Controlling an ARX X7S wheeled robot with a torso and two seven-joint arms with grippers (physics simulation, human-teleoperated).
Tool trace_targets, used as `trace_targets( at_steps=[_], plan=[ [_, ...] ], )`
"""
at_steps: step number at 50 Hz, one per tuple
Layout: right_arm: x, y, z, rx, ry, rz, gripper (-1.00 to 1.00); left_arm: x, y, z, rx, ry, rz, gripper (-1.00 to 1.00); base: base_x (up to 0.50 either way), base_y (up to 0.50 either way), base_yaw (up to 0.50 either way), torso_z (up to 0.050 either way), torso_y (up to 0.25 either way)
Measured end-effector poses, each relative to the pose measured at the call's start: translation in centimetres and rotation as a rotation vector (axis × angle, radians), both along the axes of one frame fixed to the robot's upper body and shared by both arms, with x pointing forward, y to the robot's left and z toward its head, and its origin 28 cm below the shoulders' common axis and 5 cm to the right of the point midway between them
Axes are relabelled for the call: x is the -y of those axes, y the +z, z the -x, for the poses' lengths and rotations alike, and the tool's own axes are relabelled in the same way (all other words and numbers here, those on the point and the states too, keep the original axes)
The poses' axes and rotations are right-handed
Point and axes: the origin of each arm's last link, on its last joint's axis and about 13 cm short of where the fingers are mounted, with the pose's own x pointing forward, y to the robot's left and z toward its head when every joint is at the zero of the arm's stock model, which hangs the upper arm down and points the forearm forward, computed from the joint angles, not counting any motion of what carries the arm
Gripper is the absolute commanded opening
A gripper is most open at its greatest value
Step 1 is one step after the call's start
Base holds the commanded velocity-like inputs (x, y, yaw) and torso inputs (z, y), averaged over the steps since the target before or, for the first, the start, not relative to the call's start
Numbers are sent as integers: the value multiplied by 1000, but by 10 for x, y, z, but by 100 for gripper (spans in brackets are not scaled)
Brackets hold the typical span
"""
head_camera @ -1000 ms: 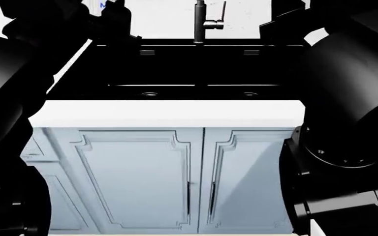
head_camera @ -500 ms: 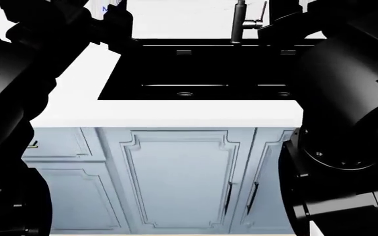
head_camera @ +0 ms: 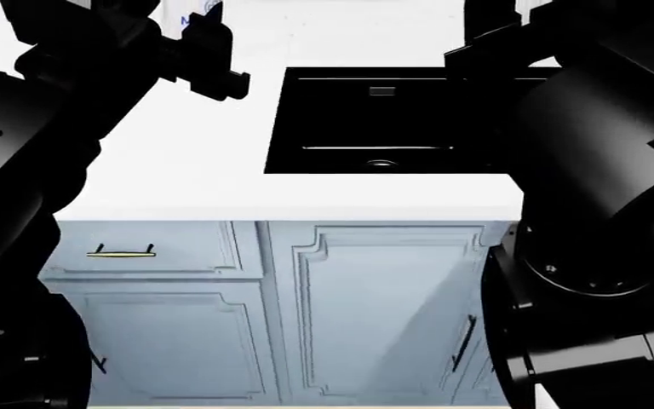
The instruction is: Pick and place the shaker into the drawer. Then close the cabinet.
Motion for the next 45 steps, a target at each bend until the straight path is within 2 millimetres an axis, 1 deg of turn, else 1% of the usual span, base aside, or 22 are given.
trace_targets(
  at_steps=[41,45],
  plan=[
    [-1,-4,-1,-8,9,7,-100,2,-3,-1,-8,-9,5,-100,0,500,0,0,1],
    [-1,-4,-1,-7,16,6,-100,1,-3,-1,-7,0,8,-100,0,0,0,0,0]
  ],
)
